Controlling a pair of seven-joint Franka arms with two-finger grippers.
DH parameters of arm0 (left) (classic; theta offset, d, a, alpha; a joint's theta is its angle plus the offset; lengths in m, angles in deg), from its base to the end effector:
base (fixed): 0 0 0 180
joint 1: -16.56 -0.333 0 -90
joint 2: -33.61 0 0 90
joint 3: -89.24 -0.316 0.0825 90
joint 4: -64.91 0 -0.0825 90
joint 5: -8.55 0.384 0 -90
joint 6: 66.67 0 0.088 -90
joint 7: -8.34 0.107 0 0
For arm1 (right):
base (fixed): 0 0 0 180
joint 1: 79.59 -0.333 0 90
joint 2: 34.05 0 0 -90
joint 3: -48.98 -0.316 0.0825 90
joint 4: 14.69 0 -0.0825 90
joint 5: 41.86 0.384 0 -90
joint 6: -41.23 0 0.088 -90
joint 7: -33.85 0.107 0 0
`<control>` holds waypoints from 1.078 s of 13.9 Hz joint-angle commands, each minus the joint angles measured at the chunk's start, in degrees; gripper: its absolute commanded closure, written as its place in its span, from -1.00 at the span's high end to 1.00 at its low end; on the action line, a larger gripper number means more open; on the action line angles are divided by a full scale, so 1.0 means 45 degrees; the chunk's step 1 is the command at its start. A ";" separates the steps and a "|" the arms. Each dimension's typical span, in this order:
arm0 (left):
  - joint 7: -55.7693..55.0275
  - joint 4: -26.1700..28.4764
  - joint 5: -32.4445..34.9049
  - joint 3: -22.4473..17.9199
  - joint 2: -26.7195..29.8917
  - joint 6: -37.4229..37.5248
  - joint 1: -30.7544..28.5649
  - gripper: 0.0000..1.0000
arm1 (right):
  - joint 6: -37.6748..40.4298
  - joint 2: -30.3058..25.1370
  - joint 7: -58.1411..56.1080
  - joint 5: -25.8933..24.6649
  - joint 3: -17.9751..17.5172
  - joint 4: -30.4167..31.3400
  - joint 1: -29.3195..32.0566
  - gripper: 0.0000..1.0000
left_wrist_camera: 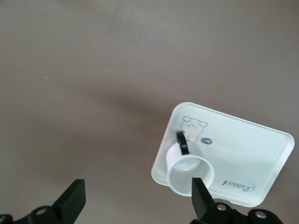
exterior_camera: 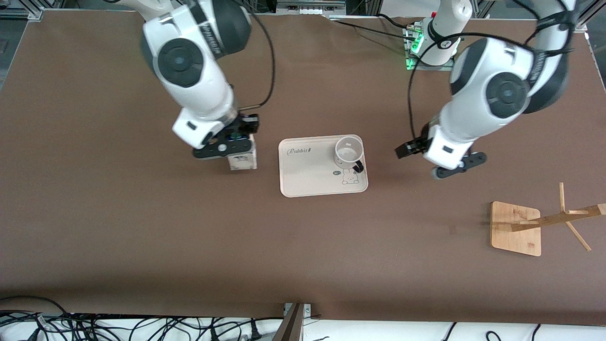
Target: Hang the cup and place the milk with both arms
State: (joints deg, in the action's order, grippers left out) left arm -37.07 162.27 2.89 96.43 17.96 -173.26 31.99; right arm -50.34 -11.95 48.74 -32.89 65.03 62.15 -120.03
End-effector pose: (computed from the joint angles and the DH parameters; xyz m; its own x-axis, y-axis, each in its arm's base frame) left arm 0.5771 -0.2422 0.4265 0.8948 0.4140 -0.1672 0.4210 -0.9070 0.0076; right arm 0.5797 0.3150 0.5068 0.9785 0.1654 -0.1232 0.1642 -0.9862 -0.0198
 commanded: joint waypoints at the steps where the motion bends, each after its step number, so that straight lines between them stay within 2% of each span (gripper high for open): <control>1: -0.1952 -0.0092 -0.0149 -0.0073 -0.1048 -0.0959 0.1157 1.00 | 0.0407 -0.1255 -0.1391 0.0174 0.0203 0.1337 0.1345 0.04; 5: -0.3770 -0.0092 -0.0149 -0.0093 -0.2357 -0.2170 0.2233 1.00 | 0.0290 -0.2389 -0.2798 0.0096 0.0184 0.3427 0.3609 0.04; 8: -0.5041 -0.0189 0.0007 -0.0093 -0.3139 -0.3127 0.2956 1.00 | 0.0348 -0.2800 -0.3812 0.0038 0.0164 0.4386 0.4920 0.04; 12: -0.5260 -0.0150 0.0007 -0.0151 -0.4038 -0.4514 0.3269 1.00 | -0.0195 -0.2763 -0.5512 -0.0997 0.0145 0.5441 0.5918 0.05; 13: -0.5105 -0.0150 0.0026 -0.0229 -0.4156 -0.4575 0.3328 0.39 | -0.0585 -0.2762 -0.5612 -0.0998 0.0125 0.5753 0.5997 0.05; 14: -0.5045 -0.0150 0.0065 -0.0249 -0.4157 -0.4537 0.3329 -0.33 | -0.0976 -0.2743 -0.5690 -0.0998 0.0145 0.6007 0.6018 0.05; 15: -0.5006 -0.0150 0.0085 -0.0249 -0.4157 -0.4478 0.3329 -0.90 | -0.1463 -0.2724 -0.5710 -0.0979 0.0125 0.6358 0.6018 0.05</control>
State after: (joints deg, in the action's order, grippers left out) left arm -59.94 162.51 2.90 96.39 -0.48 -193.62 45.98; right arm -53.33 -22.53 24.02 -36.52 66.94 86.85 -93.71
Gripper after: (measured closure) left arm 0.194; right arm 0.471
